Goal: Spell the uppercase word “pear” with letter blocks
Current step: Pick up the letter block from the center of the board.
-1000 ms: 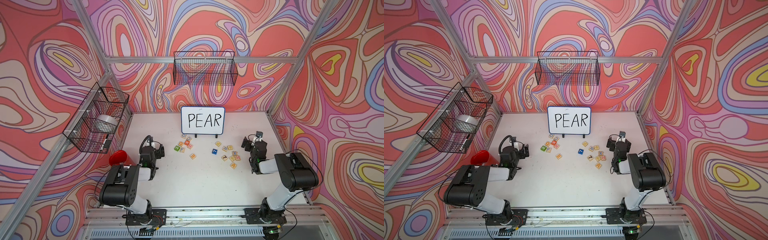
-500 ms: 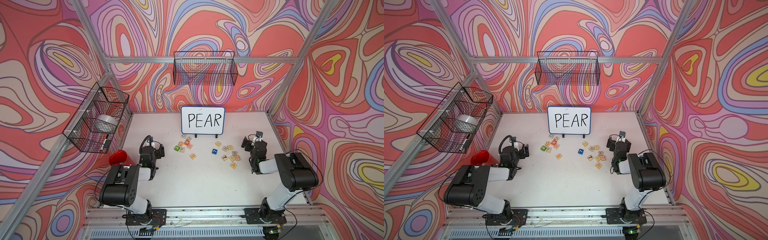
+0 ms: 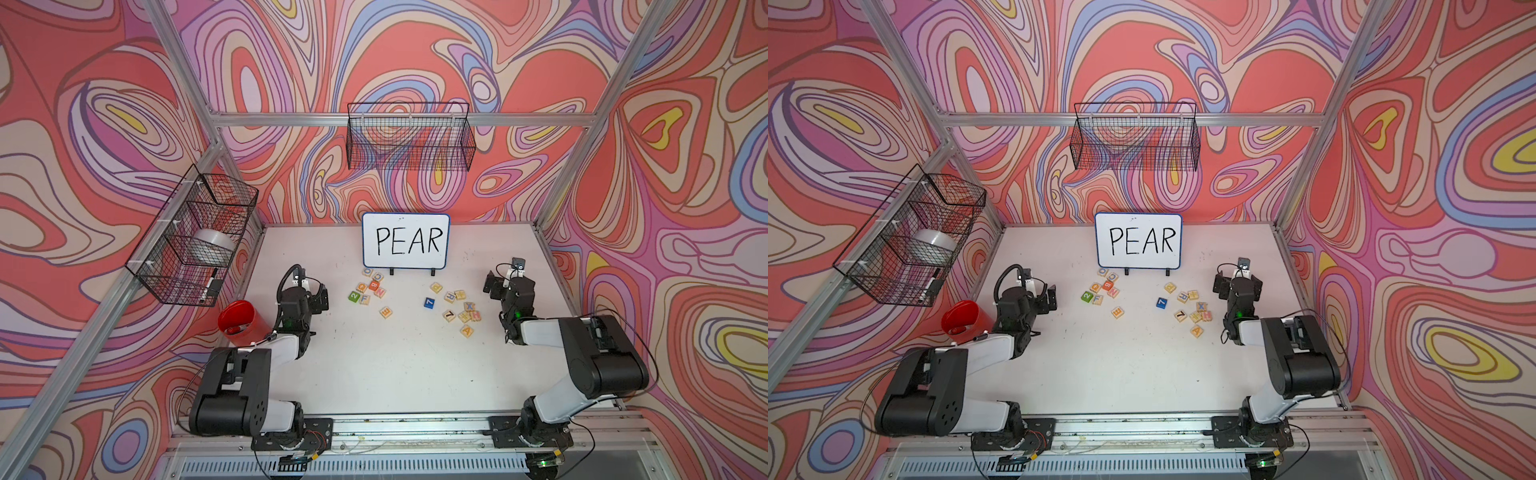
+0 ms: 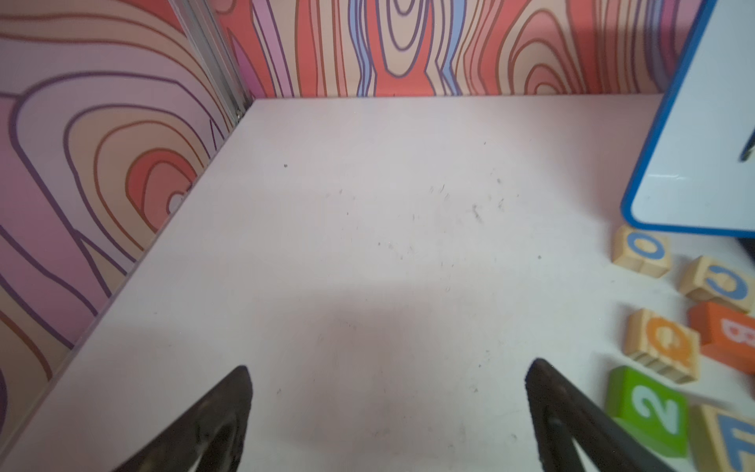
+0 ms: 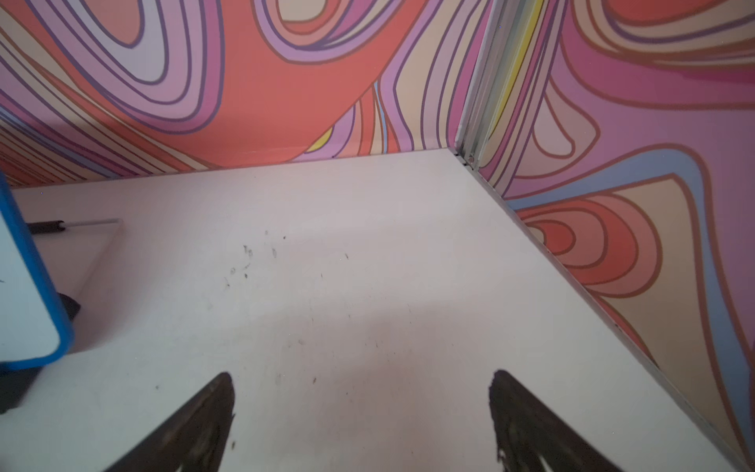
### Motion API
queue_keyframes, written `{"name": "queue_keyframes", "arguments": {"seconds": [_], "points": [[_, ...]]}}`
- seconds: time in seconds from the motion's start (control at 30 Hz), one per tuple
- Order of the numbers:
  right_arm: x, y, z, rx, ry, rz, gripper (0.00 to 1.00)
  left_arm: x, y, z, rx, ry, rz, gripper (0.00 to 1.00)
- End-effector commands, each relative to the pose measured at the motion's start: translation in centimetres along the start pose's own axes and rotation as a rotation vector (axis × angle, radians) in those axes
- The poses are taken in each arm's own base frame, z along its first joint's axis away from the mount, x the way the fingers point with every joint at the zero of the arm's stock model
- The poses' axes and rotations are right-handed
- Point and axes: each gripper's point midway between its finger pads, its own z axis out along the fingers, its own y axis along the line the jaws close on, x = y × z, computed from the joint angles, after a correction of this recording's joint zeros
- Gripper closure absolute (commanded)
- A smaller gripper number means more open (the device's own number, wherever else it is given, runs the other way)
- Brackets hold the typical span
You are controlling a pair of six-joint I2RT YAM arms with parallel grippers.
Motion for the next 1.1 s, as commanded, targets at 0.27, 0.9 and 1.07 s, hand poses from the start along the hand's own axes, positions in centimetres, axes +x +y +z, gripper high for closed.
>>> {"name": "queue_keyframes", "arguments": {"seconds": [0.27,0.9,1.07], "points": [[-6.4,11.1,-6.0,-0.332,0.230,0.316,0.02,-4.3,-7.6,-6.7,0.261,0.255,-0.480,0.00],[-3.6,25.1,-13.8,-0.550,0.448,0.633,0.02,-2.9,-18.7,-12.2,0.494,0.412,-0.599,0.00],[-3.3,24.9,-13.4,-0.528,0.438,0.609,0.02,-2.2,-18.0,-11.5,0.417,0.458,-0.579,0.00]]}}
